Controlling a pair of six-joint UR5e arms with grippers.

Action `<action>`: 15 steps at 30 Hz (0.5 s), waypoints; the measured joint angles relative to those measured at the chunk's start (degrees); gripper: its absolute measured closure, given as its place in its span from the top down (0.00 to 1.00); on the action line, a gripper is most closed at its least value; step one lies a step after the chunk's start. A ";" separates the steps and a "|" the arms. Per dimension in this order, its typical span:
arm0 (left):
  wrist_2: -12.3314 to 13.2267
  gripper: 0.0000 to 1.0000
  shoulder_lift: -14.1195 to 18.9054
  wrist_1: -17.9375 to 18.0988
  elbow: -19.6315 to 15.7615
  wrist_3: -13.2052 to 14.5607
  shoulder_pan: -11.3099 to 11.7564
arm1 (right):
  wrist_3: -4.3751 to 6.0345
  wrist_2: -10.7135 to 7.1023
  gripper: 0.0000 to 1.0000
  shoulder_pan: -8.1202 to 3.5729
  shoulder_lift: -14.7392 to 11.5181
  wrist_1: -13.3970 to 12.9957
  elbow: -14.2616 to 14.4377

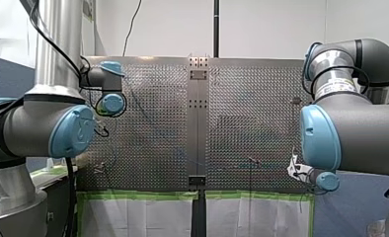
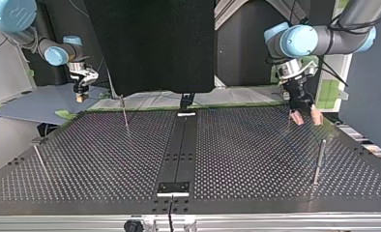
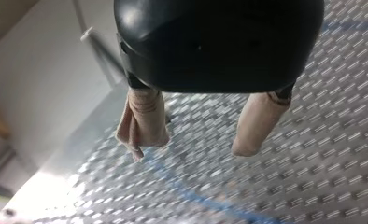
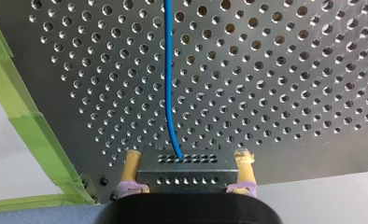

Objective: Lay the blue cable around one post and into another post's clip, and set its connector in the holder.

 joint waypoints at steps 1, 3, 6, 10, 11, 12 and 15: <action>-0.16 1.00 -0.02 -0.15 0.55 -0.17 0.55 | 0.00 0.00 0.02 0.04 0.01 -0.01 0.00; -0.24 1.00 -0.04 -0.45 1.74 -0.69 1.74 | -0.01 0.00 0.02 0.07 0.03 -0.02 0.00; 0.49 1.00 -0.09 -1.09 3.31 -1.82 3.30 | 0.01 0.00 0.02 0.14 0.04 -0.02 0.00; 2.53 1.00 -0.11 -1.26 5.03 -4.00 5.63 | 0.03 0.00 0.02 0.22 0.05 -0.04 0.00; 3.02 1.00 -0.11 -1.14 5.21 -4.51 6.13 | 0.03 0.00 0.02 0.23 0.05 -0.04 0.00; 3.65 1.00 -0.11 -0.95 5.37 -5.14 6.66 | 0.03 0.00 0.02 0.24 0.05 -0.04 0.00; 5.10 1.00 -0.12 -0.31 5.55 -6.60 7.35 | 0.04 0.00 0.02 0.25 0.05 -0.06 0.00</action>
